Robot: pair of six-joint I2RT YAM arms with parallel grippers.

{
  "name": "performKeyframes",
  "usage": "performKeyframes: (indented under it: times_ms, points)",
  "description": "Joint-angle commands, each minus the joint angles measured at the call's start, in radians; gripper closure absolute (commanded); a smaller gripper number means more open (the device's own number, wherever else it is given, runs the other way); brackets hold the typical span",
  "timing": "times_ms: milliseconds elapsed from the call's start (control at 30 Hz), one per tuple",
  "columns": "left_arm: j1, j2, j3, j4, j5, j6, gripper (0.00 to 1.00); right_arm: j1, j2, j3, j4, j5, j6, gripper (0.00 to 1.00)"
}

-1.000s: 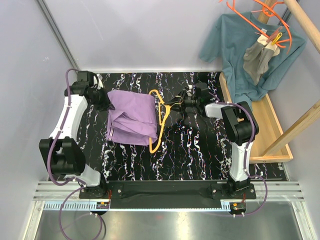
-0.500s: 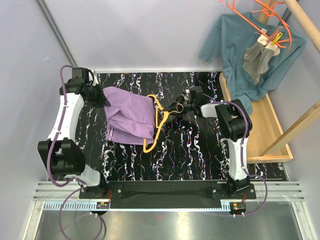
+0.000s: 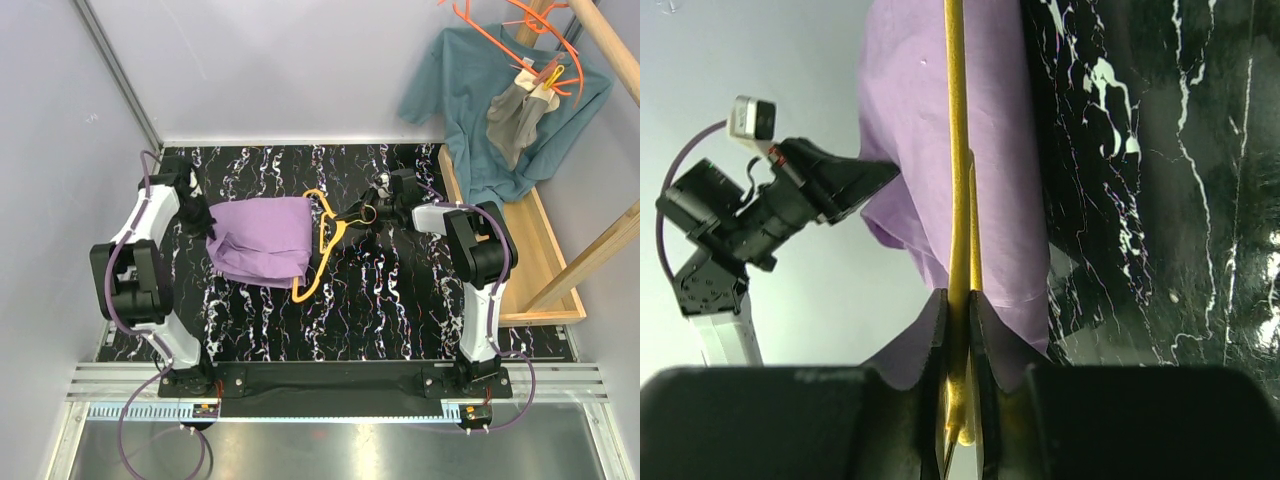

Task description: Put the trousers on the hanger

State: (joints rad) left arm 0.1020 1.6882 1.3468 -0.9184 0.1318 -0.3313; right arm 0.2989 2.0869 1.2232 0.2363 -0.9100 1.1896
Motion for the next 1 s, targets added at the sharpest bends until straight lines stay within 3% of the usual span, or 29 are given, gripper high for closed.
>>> performKeyframes:
  times_ms: [0,133,167,233,300,433,500,533,600,633,733,867,967]
  points:
    - [0.01,0.04,-0.011,0.05,-0.122,0.028,1.0,-0.02,-0.062,-0.008,-0.005,-0.003,-0.025,1.0]
    - [0.01,0.119,0.02,0.053,-0.113,0.029,1.0,-0.02,-0.054,-0.021,-0.005,-0.007,-0.036,1.0]
    - [0.008,0.125,0.029,0.056,-0.112,0.028,0.96,-0.02,-0.053,-0.019,-0.005,-0.009,-0.038,1.0]
    - [0.008,0.128,0.034,0.046,-0.129,0.021,0.66,-0.02,-0.045,-0.01,-0.009,-0.018,-0.041,1.0]
    - [0.008,0.075,0.028,0.044,-0.129,0.008,0.5,-0.02,-0.041,-0.002,-0.015,-0.024,-0.042,1.0]
    - [0.008,-0.066,0.031,0.042,-0.173,-0.041,0.32,-0.02,-0.034,0.027,-0.055,-0.032,-0.073,1.0]
    - [0.005,-0.119,0.02,0.075,-0.101,-0.084,0.34,-0.02,-0.031,0.032,-0.064,-0.043,-0.077,1.0]
    - [-0.007,-0.152,0.008,0.111,-0.019,-0.095,0.45,-0.02,-0.031,0.036,-0.071,-0.044,-0.079,1.0]
    - [-0.022,-0.147,0.006,0.119,0.055,-0.13,0.56,-0.02,-0.03,0.044,-0.09,-0.05,-0.088,1.0]
    - [-0.028,-0.127,-0.012,0.133,0.149,-0.149,0.72,-0.02,-0.03,0.053,-0.097,-0.053,-0.096,1.0]
    - [-0.03,-0.073,-0.11,0.197,0.308,-0.189,0.93,-0.02,-0.03,0.062,-0.107,-0.059,-0.099,1.0]
    - [-0.028,-0.035,-0.257,0.315,0.46,-0.229,0.95,-0.02,-0.025,0.071,-0.109,-0.066,-0.102,1.0]
    - [-0.024,-0.042,-0.343,0.314,0.441,-0.219,1.0,-0.02,-0.019,0.071,-0.097,-0.072,-0.096,1.0]
